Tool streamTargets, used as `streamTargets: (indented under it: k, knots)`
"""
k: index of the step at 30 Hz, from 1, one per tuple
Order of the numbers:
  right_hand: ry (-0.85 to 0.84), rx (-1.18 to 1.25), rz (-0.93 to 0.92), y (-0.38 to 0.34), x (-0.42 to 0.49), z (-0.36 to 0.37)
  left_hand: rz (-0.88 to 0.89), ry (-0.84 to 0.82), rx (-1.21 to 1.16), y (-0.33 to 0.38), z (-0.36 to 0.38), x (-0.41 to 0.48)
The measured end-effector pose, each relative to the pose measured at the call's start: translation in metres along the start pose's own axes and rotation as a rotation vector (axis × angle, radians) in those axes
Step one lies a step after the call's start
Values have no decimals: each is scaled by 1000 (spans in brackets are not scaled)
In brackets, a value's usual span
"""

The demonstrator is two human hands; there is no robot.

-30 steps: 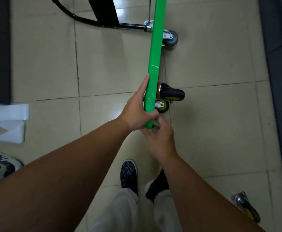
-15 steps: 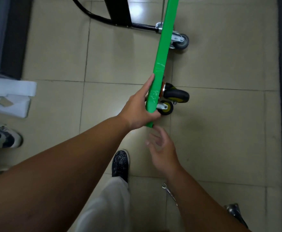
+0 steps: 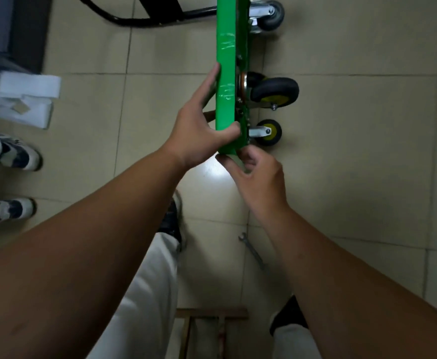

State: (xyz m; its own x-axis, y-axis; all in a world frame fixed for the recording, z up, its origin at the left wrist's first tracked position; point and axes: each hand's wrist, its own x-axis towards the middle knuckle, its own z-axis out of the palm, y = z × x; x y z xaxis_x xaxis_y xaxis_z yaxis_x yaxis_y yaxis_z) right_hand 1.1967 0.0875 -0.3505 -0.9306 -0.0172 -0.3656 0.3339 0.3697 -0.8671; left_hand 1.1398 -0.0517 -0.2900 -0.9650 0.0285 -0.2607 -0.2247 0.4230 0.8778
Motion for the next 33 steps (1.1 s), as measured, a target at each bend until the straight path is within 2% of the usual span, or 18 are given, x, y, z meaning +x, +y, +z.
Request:
streamTargets:
  k: [12, 17, 21, 23, 26, 29, 33]
  knots:
    - [103, -108, 24, 36, -107, 15, 31, -66, -4, -31, 19, -94]
    - [94, -157, -5, 50, -142, 17, 75, -96, -27, -43, 24, -129]
    - [90, -106, -94, 70, -174, 20, 147, -128, 65, -50, 27, -158]
    - [78, -134, -85, 107, -183, 20, 185, -155, 132, -53, 22, -163]
    - [107, -317, 152, 205, -178, 17, 277, -208, 269, -63, 14, -160]
    - [-69, -618, 249, 295, -159, 31, 336, -269, 283, -75, 18, -155]
    - [-192, -728, 234, 368, -145, 72, 426, -277, 252, -82, 27, -151]
